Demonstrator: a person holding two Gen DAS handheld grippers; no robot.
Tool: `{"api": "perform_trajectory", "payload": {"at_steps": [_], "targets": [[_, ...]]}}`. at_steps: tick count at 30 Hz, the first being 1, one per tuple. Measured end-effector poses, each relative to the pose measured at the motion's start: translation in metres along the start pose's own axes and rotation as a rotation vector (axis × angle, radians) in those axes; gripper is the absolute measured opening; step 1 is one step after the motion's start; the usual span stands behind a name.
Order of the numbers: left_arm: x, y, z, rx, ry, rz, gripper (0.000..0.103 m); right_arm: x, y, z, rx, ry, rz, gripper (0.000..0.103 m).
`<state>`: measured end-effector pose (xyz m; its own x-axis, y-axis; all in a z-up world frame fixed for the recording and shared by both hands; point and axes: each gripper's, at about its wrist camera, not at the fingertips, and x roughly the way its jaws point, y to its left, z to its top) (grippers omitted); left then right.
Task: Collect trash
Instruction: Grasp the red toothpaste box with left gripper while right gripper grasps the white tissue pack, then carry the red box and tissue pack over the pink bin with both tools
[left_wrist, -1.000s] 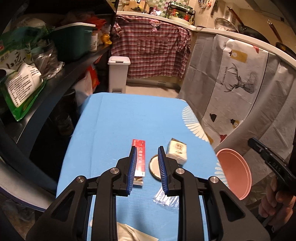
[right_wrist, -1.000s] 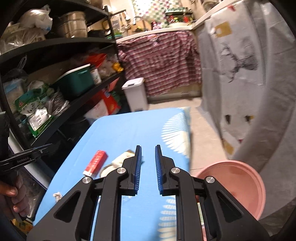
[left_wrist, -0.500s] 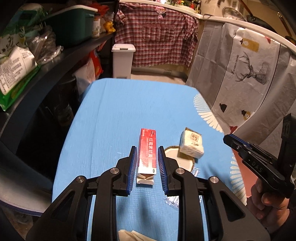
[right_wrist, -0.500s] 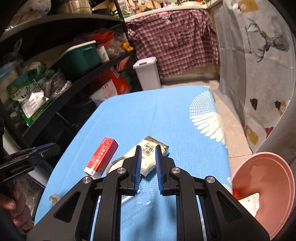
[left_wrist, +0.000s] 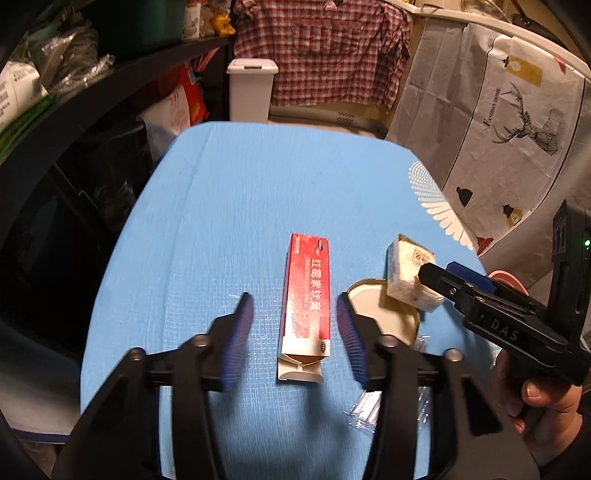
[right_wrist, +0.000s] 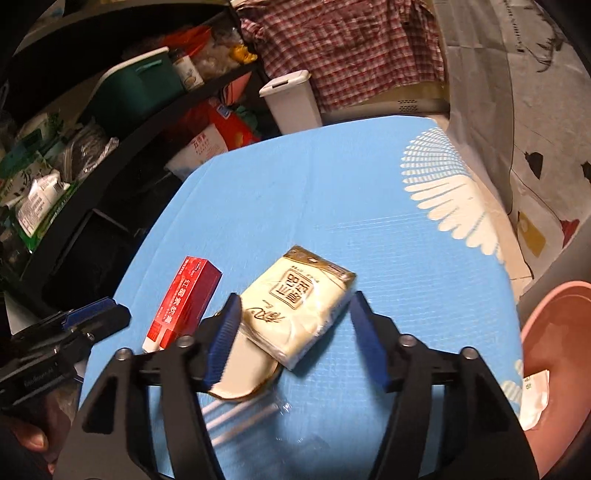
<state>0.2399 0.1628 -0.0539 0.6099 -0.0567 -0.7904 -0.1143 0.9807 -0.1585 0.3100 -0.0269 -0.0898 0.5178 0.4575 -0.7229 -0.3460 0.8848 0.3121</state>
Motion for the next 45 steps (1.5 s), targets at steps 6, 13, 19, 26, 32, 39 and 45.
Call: {"api": "perform_trajectory", "payload": {"at_steps": [6,13,19,26,32,39,45], "targets": [[0.011,0.003,-0.004,-0.007,0.030,-0.001,0.051,0.014,0.008,0.002,-0.022,0.036,-0.015,0.074],[0.024,0.003,-0.010,-0.002,0.065,0.004,0.051,0.019,0.016,0.002,-0.074,0.050,-0.055,0.075],[0.032,-0.005,-0.012,0.016,0.080,0.003,0.052,0.018,0.017,0.001,-0.086,0.058,-0.067,0.075],[0.033,-0.008,-0.011,0.026,0.078,0.009,0.052,0.018,0.021,0.004,-0.094,0.056,-0.067,0.075],[0.041,-0.010,-0.013,0.039,0.108,0.019,0.051,0.023,0.017,0.003,-0.098,0.079,-0.104,0.075],[0.043,-0.010,-0.013,0.041,0.114,0.034,0.034,0.022,0.010,0.002,-0.084,0.086,-0.119,0.062],[0.031,-0.016,-0.010,0.057,0.079,0.040,0.034,0.009,0.009,0.004,-0.091,0.052,-0.119,0.060]]}}
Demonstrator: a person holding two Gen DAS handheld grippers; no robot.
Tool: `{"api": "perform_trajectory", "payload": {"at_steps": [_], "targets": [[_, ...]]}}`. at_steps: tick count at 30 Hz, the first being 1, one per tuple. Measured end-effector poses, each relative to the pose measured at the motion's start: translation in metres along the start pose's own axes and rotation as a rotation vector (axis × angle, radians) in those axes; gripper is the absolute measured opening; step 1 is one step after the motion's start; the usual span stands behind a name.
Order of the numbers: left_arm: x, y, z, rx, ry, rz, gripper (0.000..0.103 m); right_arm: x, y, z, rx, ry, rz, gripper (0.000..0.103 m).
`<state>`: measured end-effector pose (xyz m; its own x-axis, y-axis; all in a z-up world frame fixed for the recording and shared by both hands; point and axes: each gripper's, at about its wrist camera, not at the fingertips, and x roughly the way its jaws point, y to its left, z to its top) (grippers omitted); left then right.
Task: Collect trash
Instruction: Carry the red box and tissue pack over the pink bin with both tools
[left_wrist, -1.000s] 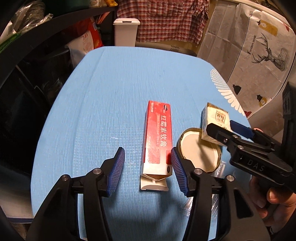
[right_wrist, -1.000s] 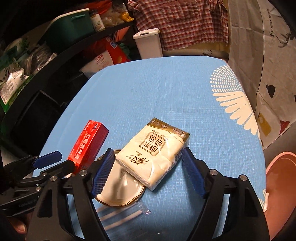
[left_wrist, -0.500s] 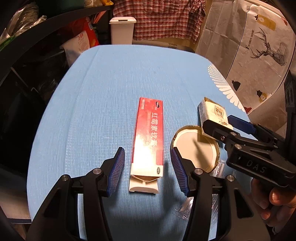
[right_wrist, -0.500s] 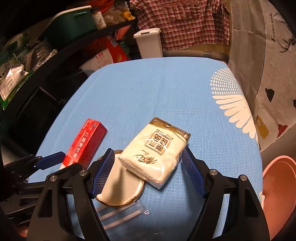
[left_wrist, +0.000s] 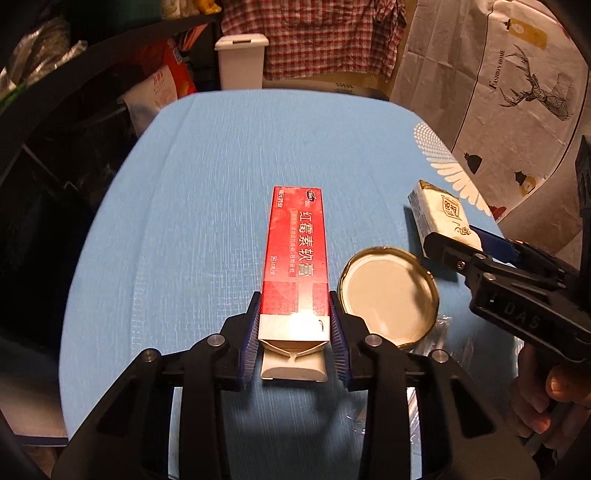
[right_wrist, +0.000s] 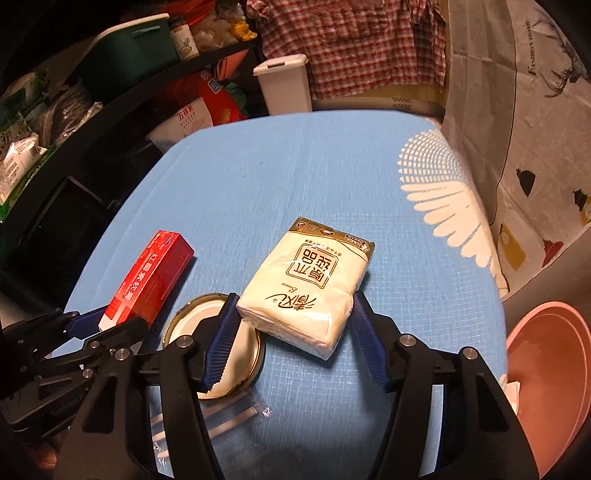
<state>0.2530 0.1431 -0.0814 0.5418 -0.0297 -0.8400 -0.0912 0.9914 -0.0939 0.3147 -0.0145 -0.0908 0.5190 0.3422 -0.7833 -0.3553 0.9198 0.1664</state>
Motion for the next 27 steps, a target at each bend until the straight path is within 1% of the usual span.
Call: {"api": "perform_trajectory", "payload": {"at_steps": [9,20,27], "targets": [[-0.027,-0.005,0.005,-0.004,-0.056,0.004,0.034,-0.037,-0.003,0.001,-0.014,-0.075,-0.009,0.060],[-0.072,-0.018,0.005,-0.003,-0.156,-0.034,0.034,-0.111,-0.003,-0.005,-0.043,-0.197,-0.031,0.060],[-0.100,-0.029,0.000,0.001,-0.214,-0.056,0.034,-0.171,-0.010,-0.011,-0.079,-0.277,-0.055,0.060]]}}
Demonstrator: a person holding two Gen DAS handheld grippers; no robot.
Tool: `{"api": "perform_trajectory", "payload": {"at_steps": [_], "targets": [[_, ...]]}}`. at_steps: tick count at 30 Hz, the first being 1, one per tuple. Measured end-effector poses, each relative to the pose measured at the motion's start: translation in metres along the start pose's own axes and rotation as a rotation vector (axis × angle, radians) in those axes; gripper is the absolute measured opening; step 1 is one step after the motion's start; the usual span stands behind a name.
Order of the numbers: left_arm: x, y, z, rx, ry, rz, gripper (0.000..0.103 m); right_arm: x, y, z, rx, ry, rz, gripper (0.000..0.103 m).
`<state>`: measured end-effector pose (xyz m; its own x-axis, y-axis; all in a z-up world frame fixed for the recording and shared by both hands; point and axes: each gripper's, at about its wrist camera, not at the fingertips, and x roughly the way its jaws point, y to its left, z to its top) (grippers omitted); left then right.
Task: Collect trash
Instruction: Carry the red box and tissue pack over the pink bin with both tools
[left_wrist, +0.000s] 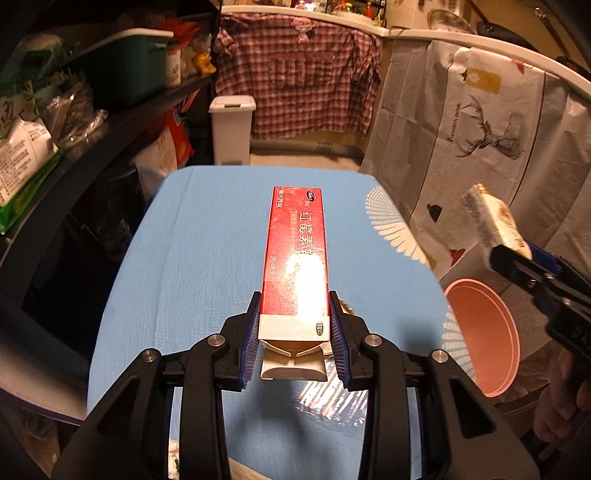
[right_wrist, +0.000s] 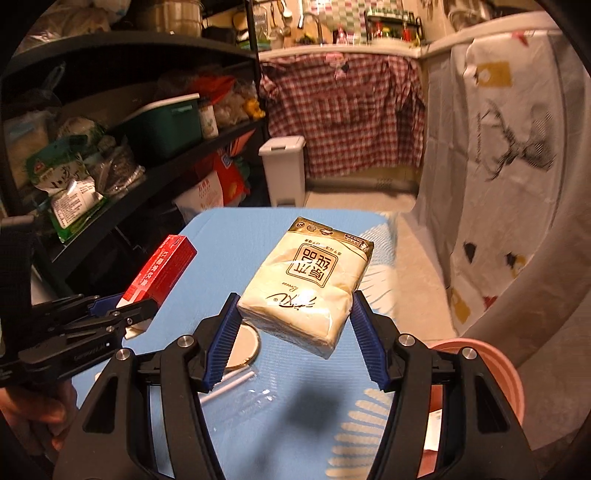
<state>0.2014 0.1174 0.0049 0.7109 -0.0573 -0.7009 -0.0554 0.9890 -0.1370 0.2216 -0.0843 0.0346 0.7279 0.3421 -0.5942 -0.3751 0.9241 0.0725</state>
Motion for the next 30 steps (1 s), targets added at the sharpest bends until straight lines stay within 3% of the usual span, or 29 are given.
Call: {"api": "perform_trajectory", "payload": {"at_steps": [10,16,30], "targets": [[-0.033,-0.022,-0.005,0.019,-0.057,-0.019,0.034,-0.063,-0.030,-0.015,-0.018,-0.081,-0.059,0.060],[-0.043,-0.036,-0.009,0.030,-0.072,-0.020,0.034,-0.070,-0.049,-0.027,0.046,-0.089,-0.078,0.060],[-0.042,-0.066,-0.009,0.056,-0.077,-0.034,0.034,-0.075,-0.067,-0.033,0.030,-0.116,-0.169,0.060]]}}
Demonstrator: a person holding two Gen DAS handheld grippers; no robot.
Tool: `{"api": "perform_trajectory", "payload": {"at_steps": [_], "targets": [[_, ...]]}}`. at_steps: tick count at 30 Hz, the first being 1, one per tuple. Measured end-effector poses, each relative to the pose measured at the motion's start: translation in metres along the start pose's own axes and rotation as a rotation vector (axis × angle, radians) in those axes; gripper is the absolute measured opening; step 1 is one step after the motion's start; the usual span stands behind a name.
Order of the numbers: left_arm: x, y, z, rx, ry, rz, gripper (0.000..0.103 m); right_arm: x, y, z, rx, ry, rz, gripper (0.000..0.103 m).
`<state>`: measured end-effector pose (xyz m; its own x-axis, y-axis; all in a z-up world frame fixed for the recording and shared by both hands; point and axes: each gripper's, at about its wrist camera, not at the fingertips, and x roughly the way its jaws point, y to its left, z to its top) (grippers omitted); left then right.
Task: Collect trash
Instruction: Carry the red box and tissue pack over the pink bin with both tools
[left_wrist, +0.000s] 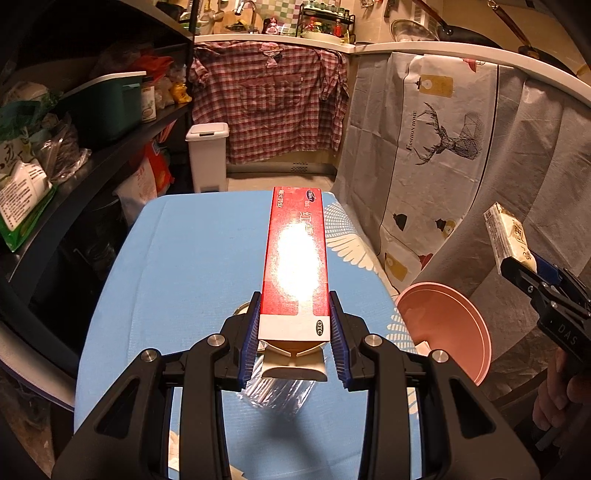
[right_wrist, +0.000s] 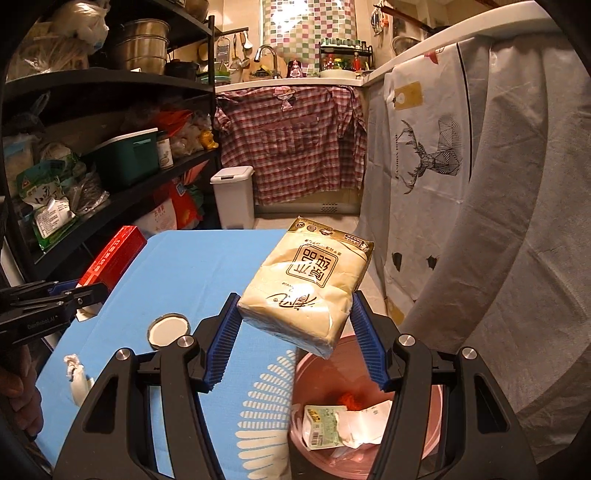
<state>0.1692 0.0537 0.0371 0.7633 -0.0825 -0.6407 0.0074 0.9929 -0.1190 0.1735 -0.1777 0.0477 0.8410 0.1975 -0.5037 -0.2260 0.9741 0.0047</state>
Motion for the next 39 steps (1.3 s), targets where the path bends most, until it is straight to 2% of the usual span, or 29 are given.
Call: {"api": "perform_trajectory", "payload": {"at_steps": [10,27,33,39], "targets": [[0.008,-0.012,0.002,0.018,0.010,-0.019,0.034,-0.003,-0.007,-0.005,-0.024,-0.003,-0.048,0.060],[0.025,-0.047,0.003,0.055,0.027,-0.058,0.034,0.001,-0.039,-0.006,0.034,0.033,-0.100,0.060],[0.034,-0.065,0.004,0.067,0.029,-0.094,0.034,0.004,-0.061,-0.007,0.080,0.058,-0.128,0.060],[0.046,-0.094,0.001,0.097,0.043,-0.160,0.034,0.004,-0.077,-0.008,0.115,0.070,-0.144,0.060]]}}
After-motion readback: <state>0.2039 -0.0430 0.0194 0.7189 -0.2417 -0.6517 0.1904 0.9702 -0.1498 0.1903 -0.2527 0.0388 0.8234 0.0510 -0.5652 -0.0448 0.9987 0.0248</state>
